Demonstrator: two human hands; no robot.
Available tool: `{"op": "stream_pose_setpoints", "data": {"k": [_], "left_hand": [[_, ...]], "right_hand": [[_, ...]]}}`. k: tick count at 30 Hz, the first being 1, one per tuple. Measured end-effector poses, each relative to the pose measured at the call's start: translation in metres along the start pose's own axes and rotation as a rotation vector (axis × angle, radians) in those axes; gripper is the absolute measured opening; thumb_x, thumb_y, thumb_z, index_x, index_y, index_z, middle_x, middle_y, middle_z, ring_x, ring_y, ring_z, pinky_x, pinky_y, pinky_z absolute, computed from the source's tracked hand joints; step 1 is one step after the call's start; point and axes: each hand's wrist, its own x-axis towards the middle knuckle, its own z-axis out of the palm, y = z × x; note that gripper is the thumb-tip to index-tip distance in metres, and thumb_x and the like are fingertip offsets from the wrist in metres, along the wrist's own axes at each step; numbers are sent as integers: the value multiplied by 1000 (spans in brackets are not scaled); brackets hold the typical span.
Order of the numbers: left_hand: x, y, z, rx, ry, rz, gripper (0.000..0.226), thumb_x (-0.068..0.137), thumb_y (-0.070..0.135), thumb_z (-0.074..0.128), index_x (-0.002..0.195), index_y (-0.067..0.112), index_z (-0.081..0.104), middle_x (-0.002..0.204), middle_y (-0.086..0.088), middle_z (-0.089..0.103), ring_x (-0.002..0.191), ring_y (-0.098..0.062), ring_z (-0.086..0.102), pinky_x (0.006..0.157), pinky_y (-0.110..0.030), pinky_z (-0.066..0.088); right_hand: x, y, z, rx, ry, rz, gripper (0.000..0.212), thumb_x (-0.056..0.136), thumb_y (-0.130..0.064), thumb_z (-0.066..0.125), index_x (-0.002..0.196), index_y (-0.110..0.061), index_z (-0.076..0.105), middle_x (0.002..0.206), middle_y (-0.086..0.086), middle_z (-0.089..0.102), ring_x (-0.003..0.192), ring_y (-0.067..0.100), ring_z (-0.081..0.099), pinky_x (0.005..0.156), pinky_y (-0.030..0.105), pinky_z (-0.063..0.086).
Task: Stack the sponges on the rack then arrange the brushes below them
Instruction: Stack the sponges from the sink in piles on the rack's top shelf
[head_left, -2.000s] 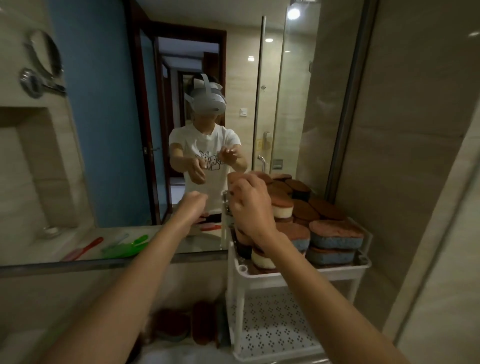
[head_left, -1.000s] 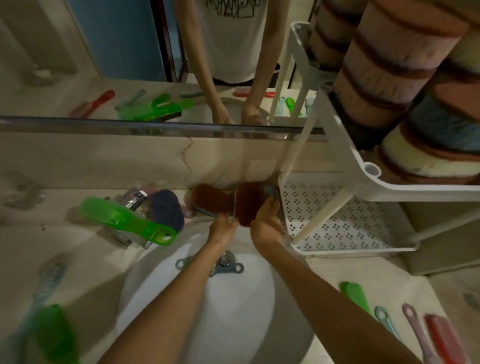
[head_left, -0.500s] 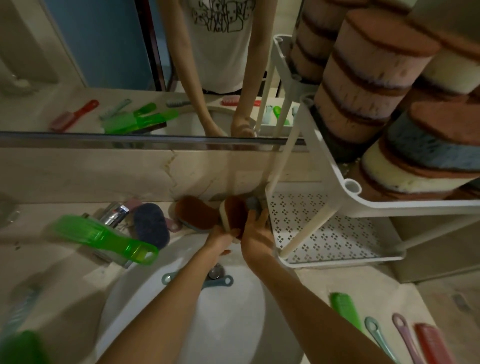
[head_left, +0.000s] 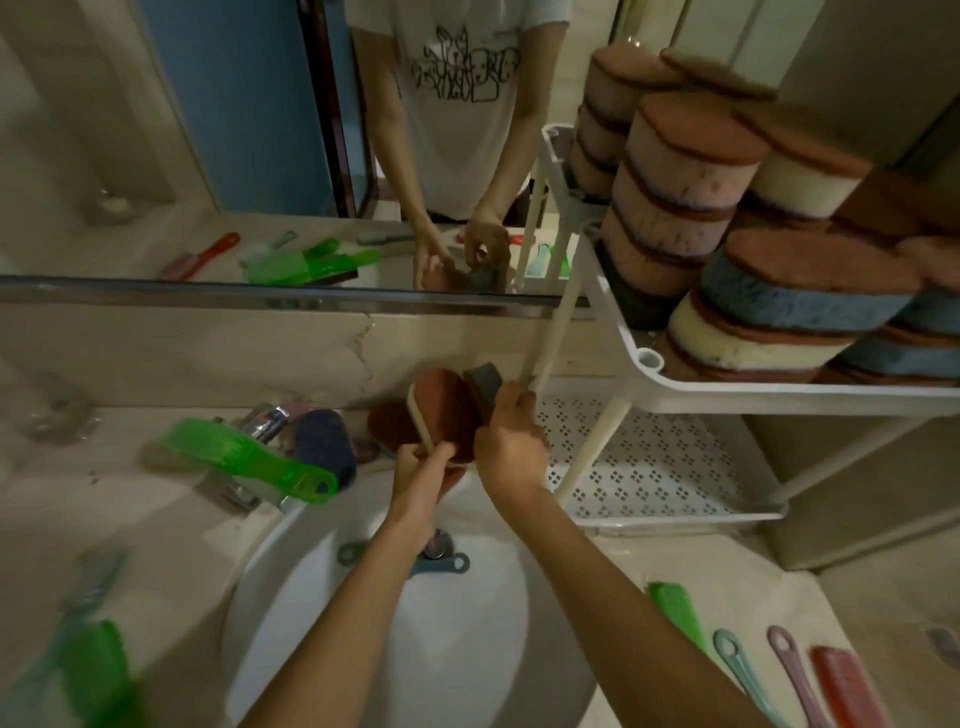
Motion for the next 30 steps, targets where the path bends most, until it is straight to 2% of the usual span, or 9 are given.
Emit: {"op": "stream_pose_setpoints", "data": {"k": [3, 5, 10, 13, 16, 19, 22, 26, 30], "left_hand": [[-28, 26, 6, -126, 40, 118, 28, 90, 9, 55, 115, 1, 46, 105, -17, 62, 89, -25, 63, 77, -33, 53], [-47, 48, 10, -175, 49, 191, 31, 89, 11, 55, 117, -1, 48, 107, -19, 64, 89, -26, 64, 75, -33, 53], [-105, 116, 20, -253, 36, 407, 5, 90, 11, 55, 94, 14, 56, 95, -10, 65, 80, -18, 64, 74, -30, 53], [-139, 156, 30, -263, -26, 546, 24, 90, 11, 56, 114, 5, 55, 101, -11, 66, 84, -18, 65, 73, -27, 53], [-168, 189, 46, -199, -107, 634, 28, 90, 12, 56, 117, 3, 56, 104, -12, 66, 89, -21, 66, 72, -25, 52], [-184, 216, 67, -166, -197, 648, 31, 91, 15, 56, 119, 2, 55, 109, -14, 67, 93, -22, 67, 77, -28, 54], [-197, 233, 94, -138, -287, 618, 35, 91, 18, 56, 124, 4, 51, 115, -13, 66, 96, -22, 66, 76, -29, 53], [-207, 246, 132, -121, -391, 537, 36, 94, 21, 52, 127, 10, 44, 115, -13, 60, 91, -22, 64, 78, -29, 52], [-204, 253, 173, -74, -488, 383, 39, 96, 32, 43, 128, 10, 42, 97, -18, 61, 96, -29, 61, 84, -39, 50]], "right_hand": [[-7, -23, -45, 19, -43, -51, 39, 90, -10, 42, 128, -6, 33, 118, 17, 52, 90, 39, 63, 73, 46, 55], [-12, -36, -75, 74, 21, -85, 34, 91, -13, 44, 123, -8, 39, 120, 12, 49, 91, 37, 61, 72, 44, 51], [-19, -71, -148, 228, 178, -211, 32, 89, -15, 48, 120, -11, 41, 120, 9, 47, 92, 34, 58, 64, 36, 42], [-17, -84, -192, 260, 338, -279, 32, 89, -17, 50, 120, -11, 43, 118, 8, 49, 94, 32, 58, 63, 32, 37], [-10, -89, -232, 321, 467, -319, 31, 88, -20, 55, 116, -11, 45, 115, 7, 52, 93, 29, 60, 65, 32, 41], [2, -83, -265, 390, 582, -311, 27, 84, -23, 59, 106, -13, 47, 104, 5, 57, 93, 25, 57, 71, 31, 42], [21, -67, -293, 511, 587, -205, 29, 81, -25, 62, 105, -16, 47, 99, 2, 54, 97, 20, 52, 78, 32, 46], [53, -26, -325, 755, 500, -8, 27, 82, -26, 63, 96, -21, 41, 97, 2, 55, 89, 20, 57, 75, 35, 54], [82, 28, -348, 867, 316, 151, 25, 86, -27, 60, 103, -17, 45, 104, 6, 56, 97, 22, 56, 88, 39, 51]]}}
